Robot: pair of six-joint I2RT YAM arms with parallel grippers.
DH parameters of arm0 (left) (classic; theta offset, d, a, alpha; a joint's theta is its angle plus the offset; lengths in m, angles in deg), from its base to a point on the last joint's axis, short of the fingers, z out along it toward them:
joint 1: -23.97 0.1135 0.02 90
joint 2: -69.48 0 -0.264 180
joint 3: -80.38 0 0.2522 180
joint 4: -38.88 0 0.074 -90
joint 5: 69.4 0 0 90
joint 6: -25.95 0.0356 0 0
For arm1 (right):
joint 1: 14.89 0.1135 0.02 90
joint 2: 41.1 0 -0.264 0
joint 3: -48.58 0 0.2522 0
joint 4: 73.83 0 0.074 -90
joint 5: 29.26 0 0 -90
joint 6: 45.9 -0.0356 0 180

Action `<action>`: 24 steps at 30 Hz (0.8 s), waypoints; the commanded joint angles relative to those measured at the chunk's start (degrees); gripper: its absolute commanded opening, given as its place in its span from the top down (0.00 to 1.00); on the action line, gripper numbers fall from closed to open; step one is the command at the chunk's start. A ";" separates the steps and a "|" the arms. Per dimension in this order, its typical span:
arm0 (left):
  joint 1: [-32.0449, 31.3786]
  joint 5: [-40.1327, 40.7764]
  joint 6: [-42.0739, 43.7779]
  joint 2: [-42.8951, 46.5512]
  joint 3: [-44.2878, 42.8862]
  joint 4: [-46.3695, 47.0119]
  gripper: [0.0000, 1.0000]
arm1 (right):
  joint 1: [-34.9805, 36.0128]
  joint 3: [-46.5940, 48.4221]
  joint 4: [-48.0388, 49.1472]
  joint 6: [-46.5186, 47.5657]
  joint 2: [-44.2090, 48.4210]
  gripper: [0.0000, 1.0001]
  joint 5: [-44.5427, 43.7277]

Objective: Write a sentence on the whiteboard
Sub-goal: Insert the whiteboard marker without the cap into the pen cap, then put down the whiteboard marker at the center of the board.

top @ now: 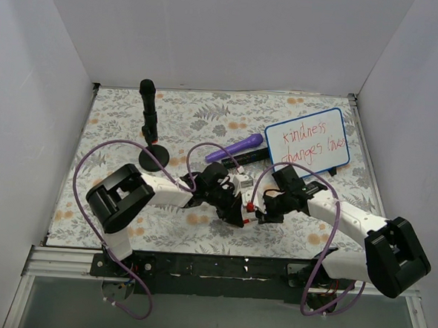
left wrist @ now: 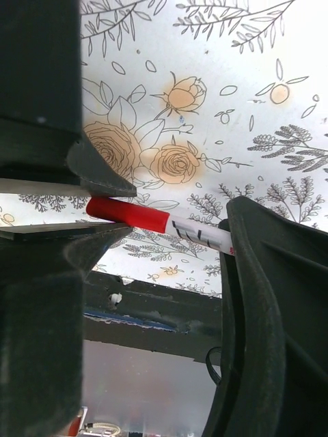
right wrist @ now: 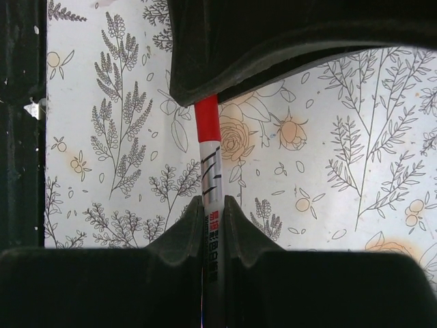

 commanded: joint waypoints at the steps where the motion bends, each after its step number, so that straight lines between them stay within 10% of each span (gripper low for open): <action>1: 0.33 0.24 -1.81 10.17 -4.11 17.10 0.88 | -0.58 1.30 6.11 -1.44 1.01 0.99 5.85; 14: 3.85 26.59 -1.00 40.30 8.04 -4.45 0.02 | -5.86 0.86 5.22 -2.84 2.33 0.97 6.11; 24: 6.23 36.19 -4.26 53.85 9.01 -17.81 0.02 | -8.58 0.68 8.30 -8.91 -2.06 0.49 -2.32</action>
